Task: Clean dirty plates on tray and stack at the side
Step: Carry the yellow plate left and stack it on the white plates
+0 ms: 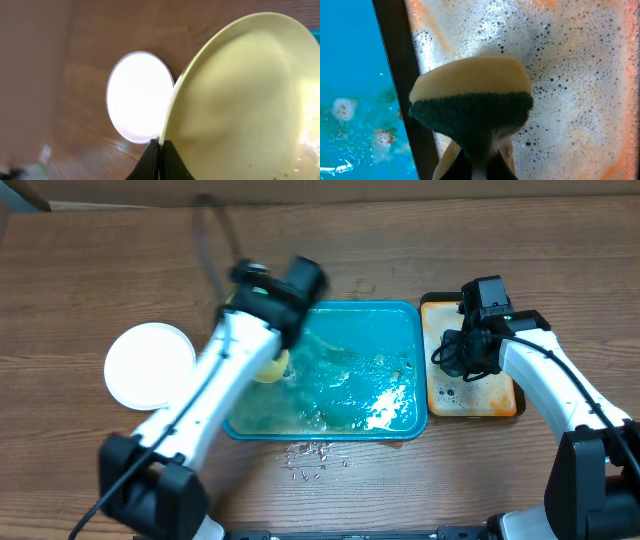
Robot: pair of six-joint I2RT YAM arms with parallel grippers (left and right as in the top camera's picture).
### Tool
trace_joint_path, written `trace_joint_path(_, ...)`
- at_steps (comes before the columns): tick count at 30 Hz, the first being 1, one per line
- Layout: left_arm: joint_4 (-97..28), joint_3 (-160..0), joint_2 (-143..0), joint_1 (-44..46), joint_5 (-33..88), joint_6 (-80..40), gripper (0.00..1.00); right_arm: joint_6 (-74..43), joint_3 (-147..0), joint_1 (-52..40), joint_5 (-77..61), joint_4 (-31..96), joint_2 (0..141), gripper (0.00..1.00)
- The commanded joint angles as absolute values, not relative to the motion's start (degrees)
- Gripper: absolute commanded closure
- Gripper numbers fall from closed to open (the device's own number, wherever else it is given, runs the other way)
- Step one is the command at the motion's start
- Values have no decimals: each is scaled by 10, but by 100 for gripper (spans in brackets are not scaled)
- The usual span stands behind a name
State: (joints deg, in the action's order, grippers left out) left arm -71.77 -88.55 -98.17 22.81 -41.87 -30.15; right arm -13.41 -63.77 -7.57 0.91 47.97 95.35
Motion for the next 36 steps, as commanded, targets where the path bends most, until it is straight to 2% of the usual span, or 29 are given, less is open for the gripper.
trace_joint_path(1,-703,-899,-938,145,-251,-267,96,-130,-637,-74,17,476,953,95)
trace_joint_path(6,-694,-898,-936,-1,-109,-215,96,-130,-637,-74,17,477,953,95)
trace_joint_path(13,-688,-897,-956,-181,-91,-214,96,-130,-637,-74,17,477,953,95)
trace_joint_path(17,-668,-897,-968,-239,-91,-214,96,-130,-637,-74,17,479,953,95)
trace_joint_path(25,-658,-897,-1005,-276,-94,-213,96,-130,-637,-74,17,482,953,95)
trace_joint_path(26,-659,-897,-1008,-277,-94,-213,87,-130,-637,-74,17,482,953,95)
trace_joint_path(27,-661,-897,-1010,-277,-94,-213,75,-130,-637,-74,17,482,953,95)
trace_joint_path(28,-662,-897,-1010,-277,-93,-213,57,-130,-637,-74,17,482,953,95)
trace_joint_path(29,-662,-897,-1010,-277,-93,-213,48,-130,-637,-74,17,482,953,95)
trace_joint_path(32,-667,-897,-1010,-277,-69,-198,40,-130,-637,-74,17,483,953,95)
trace_joint_path(36,-689,-897,-1010,-277,22,-172,37,-130,-637,-74,17,483,953,94)
